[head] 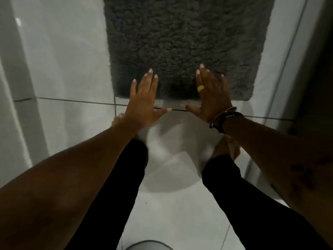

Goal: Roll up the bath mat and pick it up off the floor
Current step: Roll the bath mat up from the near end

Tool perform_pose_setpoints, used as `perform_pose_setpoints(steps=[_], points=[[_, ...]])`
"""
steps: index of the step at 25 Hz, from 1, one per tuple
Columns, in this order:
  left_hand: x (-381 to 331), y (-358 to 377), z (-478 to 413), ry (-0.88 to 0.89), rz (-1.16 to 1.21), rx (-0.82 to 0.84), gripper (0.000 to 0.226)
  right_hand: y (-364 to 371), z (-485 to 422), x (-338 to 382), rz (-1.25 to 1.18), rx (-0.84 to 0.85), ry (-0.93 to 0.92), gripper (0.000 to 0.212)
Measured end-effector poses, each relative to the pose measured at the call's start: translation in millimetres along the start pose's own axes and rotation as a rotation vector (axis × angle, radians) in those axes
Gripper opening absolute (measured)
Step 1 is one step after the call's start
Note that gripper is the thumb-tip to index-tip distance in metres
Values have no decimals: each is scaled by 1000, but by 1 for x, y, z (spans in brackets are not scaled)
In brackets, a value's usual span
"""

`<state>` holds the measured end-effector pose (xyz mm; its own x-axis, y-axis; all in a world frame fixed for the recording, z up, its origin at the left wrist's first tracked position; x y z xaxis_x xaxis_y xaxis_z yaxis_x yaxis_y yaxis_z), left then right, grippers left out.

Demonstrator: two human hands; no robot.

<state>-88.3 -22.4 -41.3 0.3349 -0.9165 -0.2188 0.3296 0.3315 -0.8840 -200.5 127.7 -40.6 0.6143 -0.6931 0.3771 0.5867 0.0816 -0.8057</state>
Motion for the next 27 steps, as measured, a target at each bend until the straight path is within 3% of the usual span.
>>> perform_pose_setpoints(steps=[4, 6, 9, 11, 15, 18, 21, 24, 27], points=[[-19, -14, -20, 37, -50, -101, 119, -5, -9, 3, 175, -41, -73, 100], [4, 74, -75, 37, -44, -114, 121, 72, -66, -47, 245, -61, -106, 88], [-5, 80, -61, 95, -165, -193, 115, 64, -58, -25, 466, -276, -306, 49], [-19, 77, -52, 152, -199, -202, 103, 51, -56, -16, 410, -385, -400, 22], [-21, 57, -57, 109, -304, -353, 70, 33, -74, -17, 232, -215, -326, 35], [-12, 45, -84, 113, -359, -376, 61, -9, -86, -17, 229, -397, -261, 18], [5, 40, -115, 132, -345, -326, 54, -22, -96, -24, 173, -463, 0, 45], [14, 27, -145, 153, -289, -286, 55, 11, -85, 1, 113, -379, -40, 68], [18, 16, -167, 144, -281, -253, 59, 39, -99, 0, 130, -264, -61, 73]])
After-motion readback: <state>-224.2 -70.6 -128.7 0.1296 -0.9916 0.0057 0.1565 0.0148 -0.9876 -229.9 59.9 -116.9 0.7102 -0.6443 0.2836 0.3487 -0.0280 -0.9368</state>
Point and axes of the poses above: each hand's wrist, its own z-axis away from the middle knuckle, its own y-axis out of the palm, x = y × z, the point moved 10 cm from there along -z, towards the middle knuckle, and after that the axes turned 6 degrees about -z, right-handed, at the moved point
